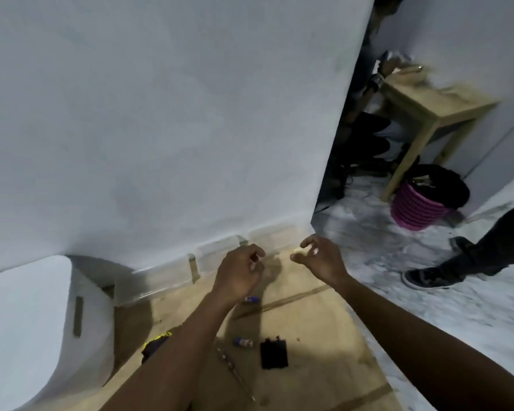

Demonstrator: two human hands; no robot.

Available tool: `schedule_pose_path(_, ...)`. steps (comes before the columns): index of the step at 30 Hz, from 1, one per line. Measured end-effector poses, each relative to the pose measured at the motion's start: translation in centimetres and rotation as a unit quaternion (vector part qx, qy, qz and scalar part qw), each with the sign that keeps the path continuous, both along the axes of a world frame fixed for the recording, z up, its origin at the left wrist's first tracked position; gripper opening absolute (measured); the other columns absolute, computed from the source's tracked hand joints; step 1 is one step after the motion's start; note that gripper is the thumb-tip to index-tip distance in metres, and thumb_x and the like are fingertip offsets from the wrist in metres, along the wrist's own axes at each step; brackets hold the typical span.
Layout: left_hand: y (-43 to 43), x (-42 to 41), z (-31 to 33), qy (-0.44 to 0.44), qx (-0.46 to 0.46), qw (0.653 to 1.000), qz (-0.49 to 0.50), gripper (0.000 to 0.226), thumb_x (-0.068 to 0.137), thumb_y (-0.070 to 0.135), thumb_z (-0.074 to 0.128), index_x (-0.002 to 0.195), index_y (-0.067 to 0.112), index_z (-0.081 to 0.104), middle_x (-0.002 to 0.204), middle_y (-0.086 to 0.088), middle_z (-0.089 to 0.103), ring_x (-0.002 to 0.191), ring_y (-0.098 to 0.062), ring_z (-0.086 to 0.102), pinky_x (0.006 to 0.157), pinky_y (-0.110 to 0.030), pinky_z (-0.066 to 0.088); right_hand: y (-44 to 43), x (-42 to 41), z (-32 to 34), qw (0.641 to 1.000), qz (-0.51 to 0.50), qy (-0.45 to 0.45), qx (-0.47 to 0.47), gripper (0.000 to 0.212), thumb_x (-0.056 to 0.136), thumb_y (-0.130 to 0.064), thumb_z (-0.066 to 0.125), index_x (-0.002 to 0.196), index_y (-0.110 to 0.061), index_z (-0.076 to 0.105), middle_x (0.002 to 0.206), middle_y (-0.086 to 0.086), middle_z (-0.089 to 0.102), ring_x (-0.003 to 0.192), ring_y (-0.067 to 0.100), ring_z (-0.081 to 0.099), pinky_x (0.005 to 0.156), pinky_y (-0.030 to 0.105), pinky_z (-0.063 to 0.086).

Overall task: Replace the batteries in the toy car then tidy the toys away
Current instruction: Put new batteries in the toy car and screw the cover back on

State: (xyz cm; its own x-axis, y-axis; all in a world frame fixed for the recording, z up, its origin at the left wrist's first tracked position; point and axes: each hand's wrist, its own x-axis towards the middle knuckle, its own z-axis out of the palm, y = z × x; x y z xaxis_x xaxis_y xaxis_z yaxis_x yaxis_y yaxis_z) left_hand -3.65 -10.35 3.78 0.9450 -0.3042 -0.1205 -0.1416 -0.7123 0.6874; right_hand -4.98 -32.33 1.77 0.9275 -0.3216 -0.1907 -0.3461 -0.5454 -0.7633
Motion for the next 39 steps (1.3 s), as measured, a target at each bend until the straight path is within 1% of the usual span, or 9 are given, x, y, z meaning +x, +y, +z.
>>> schedule_pose_path(3, -2.7, 3.4, -1.2, -0.004, 0.076, 0.996, -0.043, 0.027, 0.090, 0.026, 0.061, 0.116, 0.028, 0.065, 0.112, 0.005, 0.065, 0.103, -0.016, 0.061, 0.086, -0.033, 0.052, -2.4, 3.2, -1.6, 0.990, 0.080, 0.024, -0.110, 0.039, 0.075, -0.037, 0.082, 0.107, -0.030, 0.060, 0.086, -0.004, 0.061, 0.082, 0.015, 0.063, 0.070, 0.028, 0.050)
schedule_pose_path(6, -4.2, 5.6, -3.1, -0.032, 0.151, 0.985, -0.081, 0.039, 0.091, 0.035, 0.061, 0.130, 0.027, 0.061, 0.134, 0.005, 0.058, 0.121, -0.019, 0.053, 0.098, -0.036, 0.048, -3.5, 5.5, -2.8, 0.951, 0.180, 0.027, -0.251, 0.054, 0.083, -0.041, 0.073, 0.130, -0.031, 0.049, 0.113, -0.003, 0.057, 0.102, 0.021, 0.062, 0.080, 0.034, 0.053)
schedule_pose_path(8, -4.9, 6.5, -4.3, -0.048, 0.192, 0.975, -0.101, 0.050, 0.088, 0.048, 0.063, 0.134, 0.027, 0.060, 0.139, 0.006, 0.056, 0.125, -0.020, 0.051, 0.099, -0.038, 0.048, -3.8, 6.6, -3.4, 0.928, 0.227, 0.032, -0.294, 0.060, 0.085, -0.042, 0.070, 0.137, -0.029, 0.044, 0.125, -0.001, 0.052, 0.105, 0.027, 0.062, 0.083, 0.037, 0.053)
schedule_pose_path(14, -6.2, 7.1, -5.7, -0.105, 0.273, 0.952, -0.091, 0.047, 0.086, 0.058, 0.059, 0.121, 0.027, 0.066, 0.126, 0.008, 0.061, 0.118, -0.020, 0.050, 0.090, -0.037, 0.047, -3.7, 8.3, -4.7, 0.896, 0.265, 0.011, -0.357, 0.047, 0.089, -0.042, 0.066, 0.127, -0.018, 0.053, 0.133, 0.001, 0.041, 0.086, 0.035, 0.065, 0.075, 0.040, 0.055)
schedule_pose_path(21, -7.6, 7.5, -5.5, -0.087, 0.321, 0.939, -0.084, 0.037, 0.092, 0.044, 0.050, 0.119, 0.022, 0.064, 0.122, 0.000, 0.060, 0.116, -0.025, 0.049, 0.082, -0.044, 0.053, -3.7, 8.7, -4.9, 0.882, 0.295, 0.012, -0.369, 0.038, 0.089, -0.023, 0.062, 0.125, -0.014, 0.054, 0.137, 0.004, 0.043, 0.085, 0.036, 0.066, 0.076, 0.040, 0.054)
schedule_pose_path(25, -7.6, 7.4, -5.6, -0.081, 0.310, 0.944, -0.082, 0.039, 0.092, 0.040, 0.053, 0.122, 0.018, 0.064, 0.124, -0.003, 0.061, 0.118, -0.027, 0.048, 0.083, -0.038, 0.052, -3.3, 8.5, -5.2, 0.884, 0.294, 0.009, -0.364, 0.037, 0.086, -0.015, 0.060, 0.122, -0.011, 0.057, 0.141, 0.007, 0.043, 0.084, 0.038, 0.066, 0.076, 0.039, 0.053)
schedule_pose_path(33, -7.6, 7.2, -5.1, -0.067, 0.217, 0.973, -0.029, 0.038, 0.082, 0.044, 0.064, 0.108, 0.017, 0.067, 0.115, 0.000, 0.063, 0.113, -0.025, 0.049, 0.077, -0.033, 0.045, -3.1, 7.7, -5.1, 0.894, 0.264, 0.008, -0.362, 0.036, 0.091, -0.018, 0.056, 0.127, -0.014, 0.054, 0.147, 0.001, 0.040, 0.085, 0.039, 0.065, 0.077, 0.040, 0.054)
schedule_pose_path(36, -7.0, 7.6, -4.6, -0.047, 0.191, 0.980, -0.023, 0.034, 0.080, 0.042, 0.069, 0.107, 0.022, 0.071, 0.115, 0.004, 0.064, 0.111, -0.021, 0.052, 0.080, -0.033, 0.046, -3.4, 8.0, -4.5, 0.892, 0.278, 0.004, -0.356, 0.040, 0.093, -0.027, 0.060, 0.132, -0.018, 0.055, 0.146, -0.003, 0.043, 0.096, 0.035, 0.066, 0.081, 0.039, 0.054)
schedule_pose_path(39, -6.5, 7.8, -4.3, -0.020, 0.144, 0.989, 0.018, 0.018, 0.074, 0.034, 0.074, 0.092, 0.029, 0.074, 0.108, 0.008, 0.066, 0.102, -0.016, 0.059, 0.076, -0.028, 0.045, -4.4, 8.2, -3.8, 0.897, 0.305, 0.021, -0.319, 0.054, 0.088, -0.043, 0.067, 0.137, -0.023, 0.053, 0.149, -0.008, 0.041, 0.114, 0.026, 0.061, 0.091, 0.035, 0.050)
